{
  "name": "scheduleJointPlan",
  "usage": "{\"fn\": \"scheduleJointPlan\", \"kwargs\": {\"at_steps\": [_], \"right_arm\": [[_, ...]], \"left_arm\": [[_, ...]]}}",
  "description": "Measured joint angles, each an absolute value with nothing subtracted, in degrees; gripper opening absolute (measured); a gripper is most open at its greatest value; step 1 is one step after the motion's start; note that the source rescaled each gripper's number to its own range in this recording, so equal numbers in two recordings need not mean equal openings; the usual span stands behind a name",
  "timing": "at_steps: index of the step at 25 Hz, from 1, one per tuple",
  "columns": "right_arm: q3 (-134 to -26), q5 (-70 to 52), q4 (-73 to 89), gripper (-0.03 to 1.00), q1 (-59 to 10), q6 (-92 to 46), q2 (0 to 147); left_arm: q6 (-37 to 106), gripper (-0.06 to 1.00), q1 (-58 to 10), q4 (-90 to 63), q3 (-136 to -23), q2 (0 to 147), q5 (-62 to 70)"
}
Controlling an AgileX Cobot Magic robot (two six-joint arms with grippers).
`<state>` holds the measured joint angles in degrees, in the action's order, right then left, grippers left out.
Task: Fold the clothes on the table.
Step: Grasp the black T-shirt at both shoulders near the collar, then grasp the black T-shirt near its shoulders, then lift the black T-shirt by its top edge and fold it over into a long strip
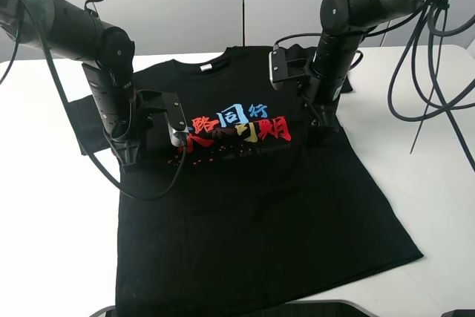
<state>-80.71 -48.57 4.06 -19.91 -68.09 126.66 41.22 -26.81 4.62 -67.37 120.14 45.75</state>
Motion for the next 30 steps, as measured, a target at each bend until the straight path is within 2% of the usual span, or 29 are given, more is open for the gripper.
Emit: {"fn": "scheduleJointPlan", "kwargs": {"at_steps": [7, 10, 12, 15, 16, 25, 30], "right_arm": [[-80.7, -50.4, 4.3, 0.21, -19.9, -68.3, 126.7], [-80.7, -52.0, 4.6, 0.04, -19.9, -68.4, 126.7], [-80.7, -53.4, 4.8, 0.00, -19.9, -68.4, 126.7], [-80.7, -55.3, 5.1, 0.00, -19.9, -68.5, 126.8], [-80.7, -55.7, 5.0, 0.00, -19.9, -68.5, 126.8], [-80.7, -57.2, 5.0, 0.00, -19.9, -67.3, 126.8], [-80.7, -57.7, 4.9, 0.00, -19.9, -65.8, 125.1]], "left_arm": [[41.2, 0.28, -26.8, 4.6, -67.4, 120.1, 45.5], [41.2, 0.28, -26.8, 4.6, -67.4, 120.1, 45.4], [41.2, 0.24, -26.8, 4.6, -67.4, 120.1, 45.3], [41.3, 0.05, -26.8, 5.1, -67.4, 120.1, 45.2], [41.2, 0.02, -26.8, 5.2, -67.4, 120.1, 45.2], [40.6, 0.01, -26.8, 5.2, -67.3, 119.7, 44.7], [39.1, 0.00, -26.8, 7.8, -67.0, 118.7, 40.0]]}}
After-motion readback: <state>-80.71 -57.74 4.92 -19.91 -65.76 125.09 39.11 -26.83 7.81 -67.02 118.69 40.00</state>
